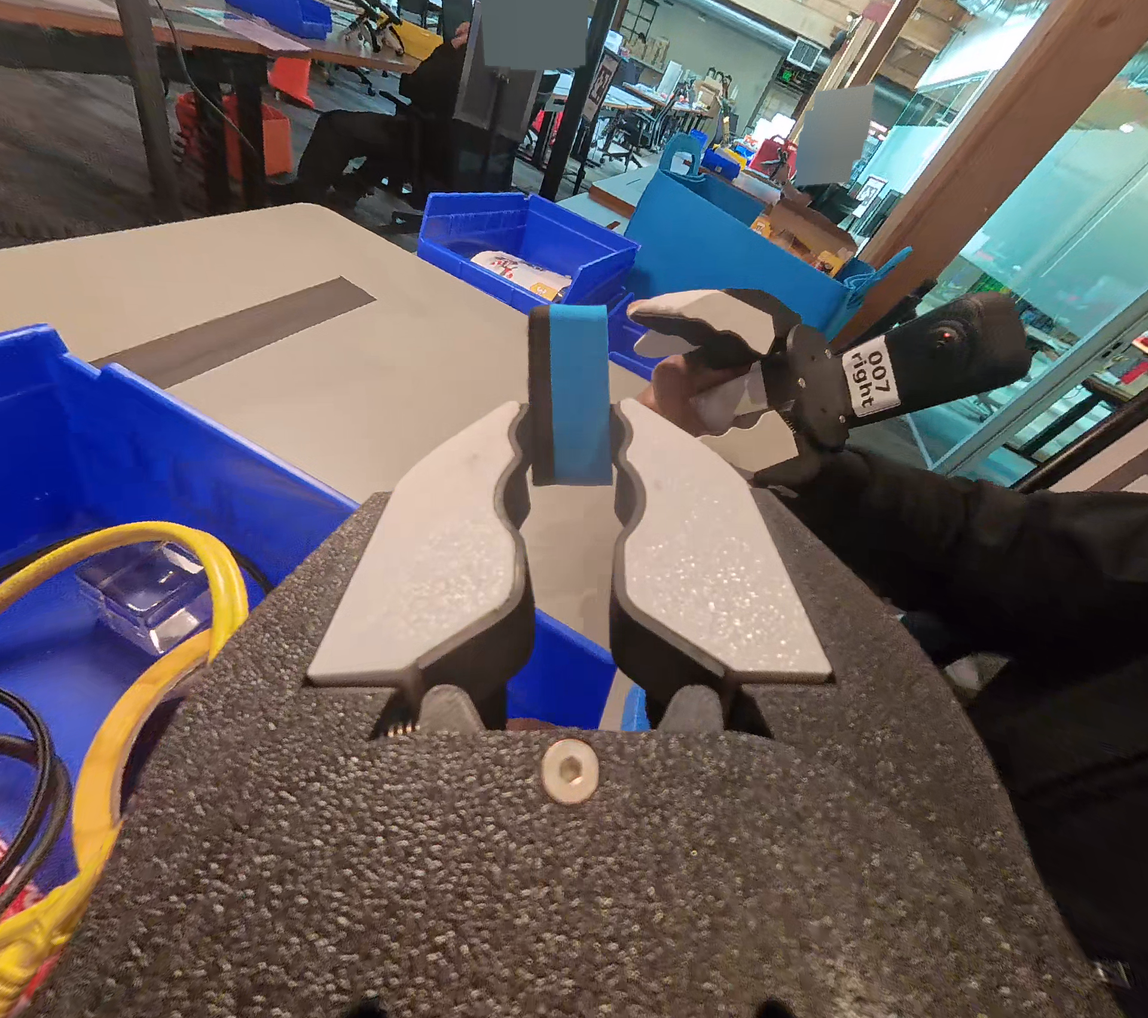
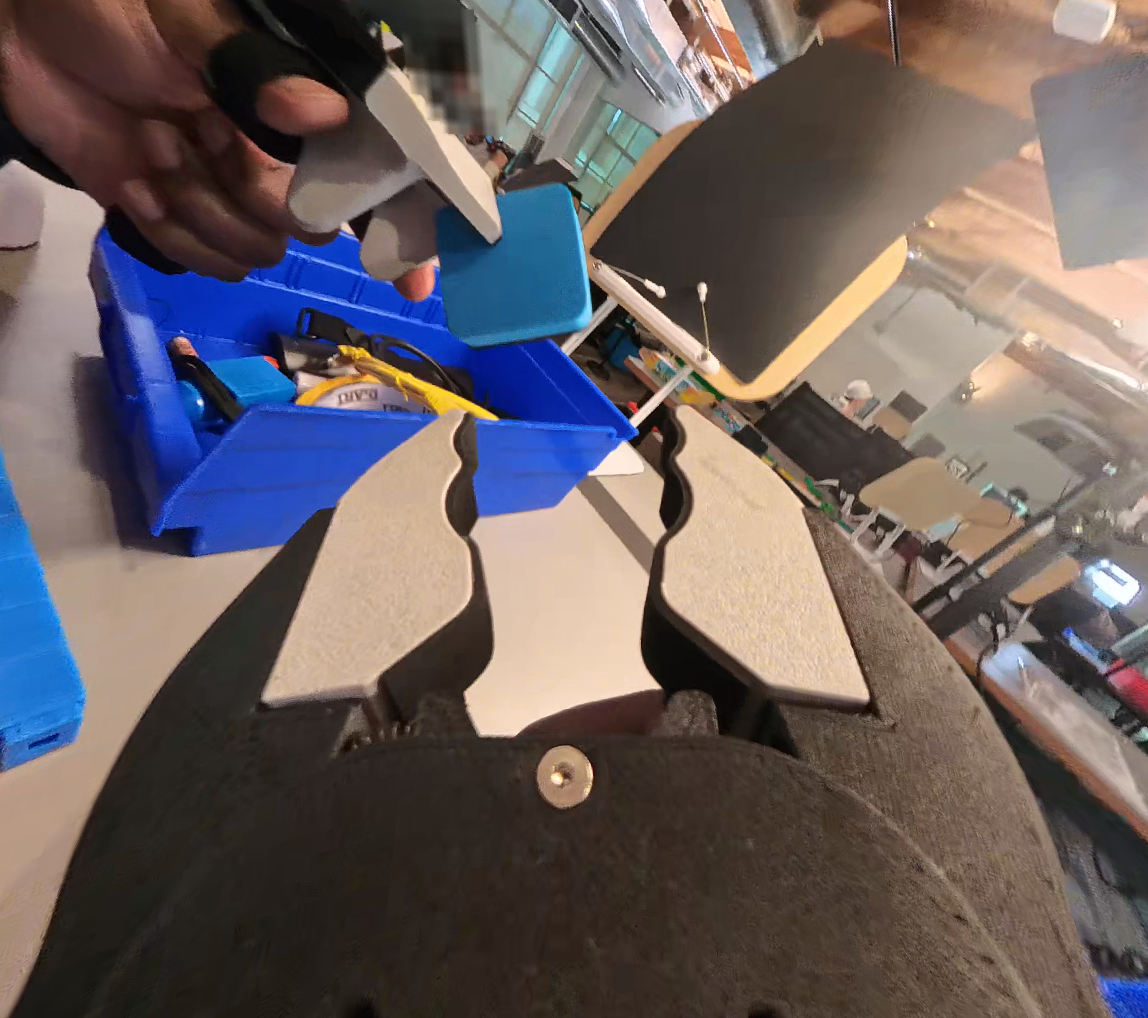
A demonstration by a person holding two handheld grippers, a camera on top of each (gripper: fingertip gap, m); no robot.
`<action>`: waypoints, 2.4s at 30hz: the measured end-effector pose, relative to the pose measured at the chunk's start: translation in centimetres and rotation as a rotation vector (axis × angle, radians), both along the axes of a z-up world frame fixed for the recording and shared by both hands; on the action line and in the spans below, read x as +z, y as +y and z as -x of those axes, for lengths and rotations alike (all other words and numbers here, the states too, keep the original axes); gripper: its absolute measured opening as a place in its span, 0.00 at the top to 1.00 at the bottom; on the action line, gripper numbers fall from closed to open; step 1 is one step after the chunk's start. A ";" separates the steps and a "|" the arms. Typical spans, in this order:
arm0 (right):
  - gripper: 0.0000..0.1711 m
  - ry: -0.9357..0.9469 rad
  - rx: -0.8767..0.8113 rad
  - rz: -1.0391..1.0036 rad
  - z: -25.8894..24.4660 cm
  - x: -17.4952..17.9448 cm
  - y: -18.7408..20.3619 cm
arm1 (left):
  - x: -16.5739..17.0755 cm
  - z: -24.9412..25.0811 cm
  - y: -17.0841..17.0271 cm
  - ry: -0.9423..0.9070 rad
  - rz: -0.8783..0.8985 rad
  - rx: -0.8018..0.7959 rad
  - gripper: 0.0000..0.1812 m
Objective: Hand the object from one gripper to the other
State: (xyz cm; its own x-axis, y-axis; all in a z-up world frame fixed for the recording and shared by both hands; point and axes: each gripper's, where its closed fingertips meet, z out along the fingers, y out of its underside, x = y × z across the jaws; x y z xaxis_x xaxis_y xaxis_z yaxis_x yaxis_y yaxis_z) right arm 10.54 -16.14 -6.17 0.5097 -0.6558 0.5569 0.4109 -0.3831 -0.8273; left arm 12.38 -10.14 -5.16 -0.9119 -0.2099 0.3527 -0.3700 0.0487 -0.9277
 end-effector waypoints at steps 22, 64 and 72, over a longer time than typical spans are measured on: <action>0.65 0.062 0.148 0.109 -2.6 3.9 8.9 | 3.0 0.2 2.5 0.196 0.159 -0.077 0.81; 0.51 0.471 -0.081 0.243 -1.2 -8.9 8.9 | -0.2 0.9 7.2 -0.518 0.095 0.193 0.84; 0.60 0.538 -0.199 0.086 -4.7 -9.6 7.8 | -0.6 1.3 6.7 -0.268 0.222 0.097 0.84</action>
